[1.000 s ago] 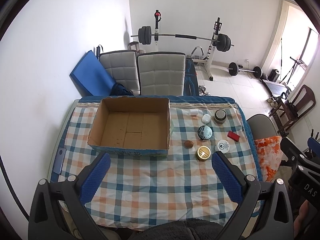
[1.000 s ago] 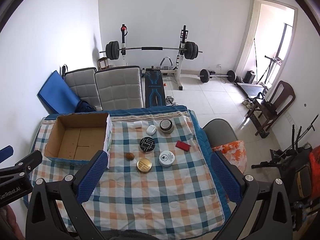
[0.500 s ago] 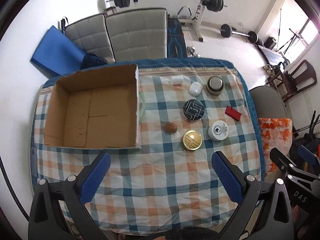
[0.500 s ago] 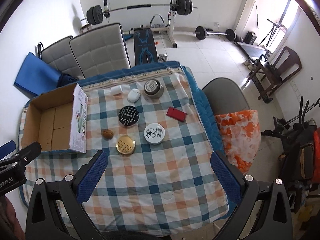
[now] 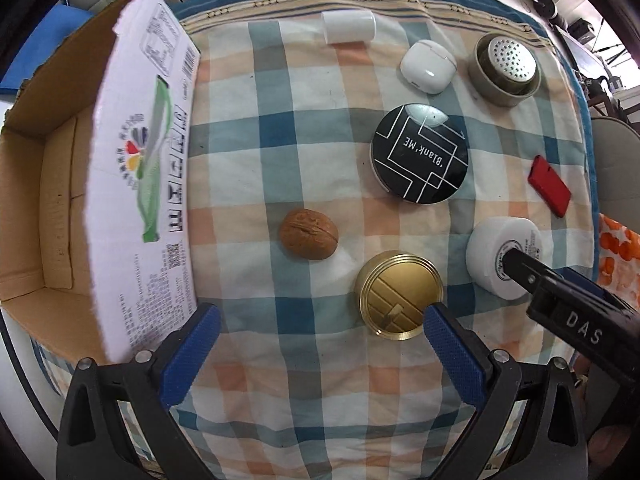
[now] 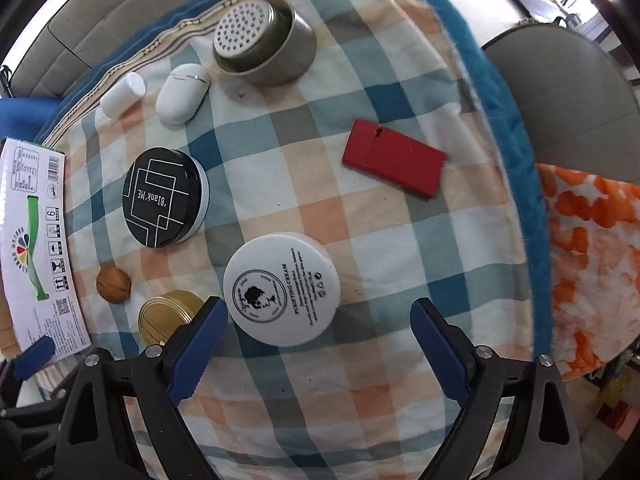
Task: Organize rigid objects
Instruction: 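Grasp the gold tin with the left tool while the right tool grasps the white cream jar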
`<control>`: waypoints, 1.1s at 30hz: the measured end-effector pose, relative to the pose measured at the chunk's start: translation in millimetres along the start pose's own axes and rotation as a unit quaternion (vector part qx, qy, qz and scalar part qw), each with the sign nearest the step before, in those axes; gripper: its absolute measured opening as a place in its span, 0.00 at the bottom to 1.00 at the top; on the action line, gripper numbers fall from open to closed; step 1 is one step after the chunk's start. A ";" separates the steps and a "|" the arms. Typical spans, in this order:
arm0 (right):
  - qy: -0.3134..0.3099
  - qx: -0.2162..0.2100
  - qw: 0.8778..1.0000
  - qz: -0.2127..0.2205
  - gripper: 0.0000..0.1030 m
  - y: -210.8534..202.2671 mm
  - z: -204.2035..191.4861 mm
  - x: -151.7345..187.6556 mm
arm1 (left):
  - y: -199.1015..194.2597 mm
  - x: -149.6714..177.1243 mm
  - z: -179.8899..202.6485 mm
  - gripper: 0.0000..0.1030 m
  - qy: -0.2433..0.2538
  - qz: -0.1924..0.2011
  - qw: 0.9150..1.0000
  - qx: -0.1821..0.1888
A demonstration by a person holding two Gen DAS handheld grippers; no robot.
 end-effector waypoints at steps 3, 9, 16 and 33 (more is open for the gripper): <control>0.002 -0.032 0.999 -0.014 0.89 21.4 -1.7 -12.4 | 8.4 -3.5 0.4 1.00 -0.003 -0.006 1.000 0.002; -0.003 -0.049 0.998 -0.044 0.81 34.7 -6.6 -17.6 | 18.6 -1.2 4.6 1.00 0.008 -0.017 1.000 0.007; -0.013 -0.011 0.998 -0.065 0.71 57.0 -14.1 -22.5 | 37.3 6.7 8.1 1.00 0.014 -0.027 1.000 0.006; 0.025 0.034 0.994 -0.100 0.70 78.9 41.8 -13.9 | 93.2 -0.6 75.2 0.65 0.083 -0.070 0.994 -0.010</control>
Point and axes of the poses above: each gripper's, at about its wrist camera, not at the fingertips, and y roughly the way its jaws point, z to its right, x to its underside, the point moved 2 cm from there along y, roughly the way its jaws point, and after that the axes turned 13 degrees about -z, right-handed, at the moved point
